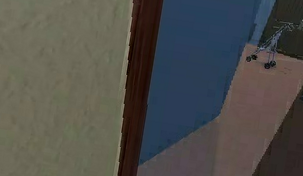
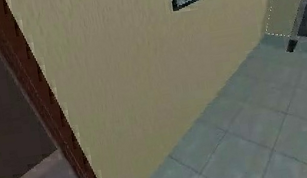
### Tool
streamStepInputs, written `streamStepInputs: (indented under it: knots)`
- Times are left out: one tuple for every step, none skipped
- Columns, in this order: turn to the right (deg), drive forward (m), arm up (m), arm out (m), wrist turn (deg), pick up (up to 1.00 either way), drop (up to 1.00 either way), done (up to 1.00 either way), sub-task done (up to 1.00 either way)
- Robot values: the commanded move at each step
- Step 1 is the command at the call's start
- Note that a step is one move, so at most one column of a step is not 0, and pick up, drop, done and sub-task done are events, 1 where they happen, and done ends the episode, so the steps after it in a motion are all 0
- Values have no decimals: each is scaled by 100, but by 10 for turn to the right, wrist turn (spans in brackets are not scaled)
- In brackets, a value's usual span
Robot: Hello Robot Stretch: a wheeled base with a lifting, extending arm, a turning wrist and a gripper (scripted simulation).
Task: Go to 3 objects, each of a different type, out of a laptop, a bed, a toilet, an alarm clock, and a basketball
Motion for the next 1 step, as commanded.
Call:
streamStepInputs:
  knots:
    - [0,40,0,0,0,0,0,0,0]
